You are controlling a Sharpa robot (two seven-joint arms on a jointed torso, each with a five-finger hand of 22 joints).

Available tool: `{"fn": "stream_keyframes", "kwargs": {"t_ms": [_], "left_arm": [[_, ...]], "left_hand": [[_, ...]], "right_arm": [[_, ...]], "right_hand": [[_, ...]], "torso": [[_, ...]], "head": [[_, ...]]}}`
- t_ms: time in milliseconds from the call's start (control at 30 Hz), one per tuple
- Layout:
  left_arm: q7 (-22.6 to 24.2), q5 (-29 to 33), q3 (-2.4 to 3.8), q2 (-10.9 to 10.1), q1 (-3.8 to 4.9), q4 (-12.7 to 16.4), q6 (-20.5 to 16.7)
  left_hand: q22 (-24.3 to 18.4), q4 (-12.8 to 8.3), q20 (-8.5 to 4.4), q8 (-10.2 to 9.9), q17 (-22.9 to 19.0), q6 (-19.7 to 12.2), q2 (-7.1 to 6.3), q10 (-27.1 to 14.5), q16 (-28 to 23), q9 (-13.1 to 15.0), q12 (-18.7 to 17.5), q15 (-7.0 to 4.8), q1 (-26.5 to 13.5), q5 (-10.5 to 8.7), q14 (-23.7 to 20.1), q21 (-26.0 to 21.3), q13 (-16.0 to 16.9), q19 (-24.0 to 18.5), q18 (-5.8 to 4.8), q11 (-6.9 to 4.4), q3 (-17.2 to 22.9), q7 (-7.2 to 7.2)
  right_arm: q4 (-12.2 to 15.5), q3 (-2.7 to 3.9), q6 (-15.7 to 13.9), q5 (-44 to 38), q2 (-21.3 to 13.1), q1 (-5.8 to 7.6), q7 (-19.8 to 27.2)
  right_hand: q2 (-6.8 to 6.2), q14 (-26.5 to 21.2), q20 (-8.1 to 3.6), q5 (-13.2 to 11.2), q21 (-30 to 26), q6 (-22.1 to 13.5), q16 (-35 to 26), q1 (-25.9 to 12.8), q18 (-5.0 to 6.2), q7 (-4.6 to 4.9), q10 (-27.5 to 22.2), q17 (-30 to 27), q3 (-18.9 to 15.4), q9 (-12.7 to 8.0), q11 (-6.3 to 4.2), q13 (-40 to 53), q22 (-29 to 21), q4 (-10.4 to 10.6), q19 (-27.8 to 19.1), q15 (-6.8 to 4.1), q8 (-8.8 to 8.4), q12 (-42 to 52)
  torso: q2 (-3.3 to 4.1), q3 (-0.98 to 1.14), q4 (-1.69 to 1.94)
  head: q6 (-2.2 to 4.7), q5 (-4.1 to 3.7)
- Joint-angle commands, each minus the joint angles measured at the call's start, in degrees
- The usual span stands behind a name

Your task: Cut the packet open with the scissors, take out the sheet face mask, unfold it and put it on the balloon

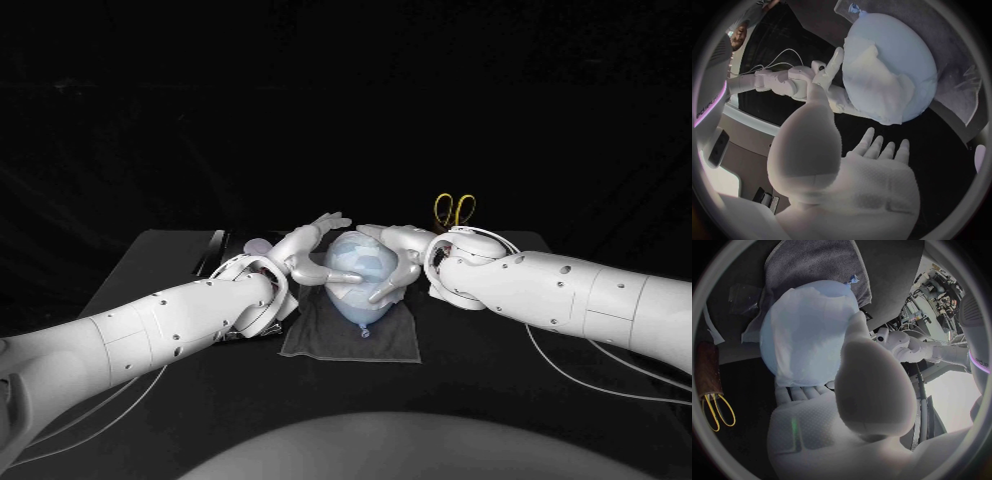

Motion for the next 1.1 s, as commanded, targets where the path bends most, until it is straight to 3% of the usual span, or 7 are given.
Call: {"fn": "stream_keyframes", "kwargs": {"t_ms": [33,300,467,833,1100], "left_arm": [[-3.85,-3.57,-0.07,0.29,0.18,-0.09,6.27],[-4.95,-3.90,-0.30,1.07,0.24,-0.98,8.27],[-5.34,-3.53,-0.33,1.59,0.28,-1.63,9.06],[-5.92,-1.98,-0.34,1.63,0.35,-2.46,9.71],[-5.47,0.28,-0.32,1.05,0.37,-2.68,7.91]], "left_hand": [[-0.05,0.12,0.07,-0.35,0.33,-0.47,0.01,-0.02,0.17,-0.11,-0.35,-0.26,-2.21,0.10,0.42,-0.14,0.09,-0.57,-0.76,0.49,-0.13,0.33],[-0.01,0.17,-0.04,0.37,0.54,0.55,0.23,0.47,0.36,0.26,-0.40,-0.28,-5.63,0.44,0.74,-0.10,0.14,-0.65,-0.55,1.50,0.09,1.53],[0.01,0.17,-0.10,0.19,0.53,0.44,0.35,0.44,0.33,0.23,-0.56,-0.13,-6.86,0.71,0.71,-0.08,0.12,-0.68,-0.42,1.73,0.27,1.81],[0.03,0.11,-0.10,-0.92,0.96,-0.81,0.49,0.56,0.73,-0.15,-0.74,0.34,-7.26,1.11,1.34,-0.04,0.12,-0.67,-0.12,2.60,0.44,2.49],[0.08,0.13,-0.09,-1.62,1.66,-1.66,0.63,1.06,1.42,-0.33,-0.93,1.23,-6.28,1.63,2.54,0.04,0.17,-0.50,0.75,4.05,0.55,4.00]], "right_arm": [[-0.02,-0.15,1.71,-0.23,0.13,-0.20,0.08],[-0.06,-0.15,1.73,-0.23,0.10,-0.20,0.05],[-0.05,-0.15,1.72,-0.23,0.13,-0.20,0.04],[0.00,-0.15,1.73,-0.23,0.03,-0.19,0.00],[0.08,-0.15,2.02,-0.27,-0.04,-0.19,-0.14]], "right_hand": [[0.26,-0.39,0.01,0.00,0.17,0.15,-0.25,0.32,0.78,2.45,0.16,-0.05,0.28,0.07,0.42,-0.04,-0.06,0.10,0.51,-0.01,0.11,0.05],[0.28,-0.37,0.01,0.00,0.17,0.15,-0.24,0.33,0.78,2.70,0.19,-0.04,0.26,0.08,0.42,-0.03,-0.08,0.10,0.51,-0.04,0.13,0.05],[0.28,-0.36,0.01,0.01,0.16,0.19,-0.24,0.33,0.78,2.91,0.20,-0.04,0.26,0.11,0.38,-0.03,-0.09,0.10,0.49,-0.06,0.15,0.05],[0.30,-0.35,0.01,0.00,0.16,0.21,-0.23,0.32,0.78,3.06,0.26,-0.03,0.28,0.13,0.37,-0.02,-0.10,0.10,0.51,-0.09,0.16,0.06],[0.29,-0.27,0.01,0.00,0.17,0.15,-0.21,0.36,0.79,3.31,0.25,0.02,0.32,0.10,0.35,-0.03,-0.10,0.10,0.58,-0.12,0.16,0.05]], "torso": [[-0.07,0.08,0.10],[-0.02,-0.03,0.05],[-0.02,0.04,0.04],[-0.05,0.06,0.00],[-0.02,0.04,0.08]], "head": [[0.00,-0.20],[0.00,-0.10],[0.00,-0.09],[0.00,-0.14],[0.00,-0.17]]}}
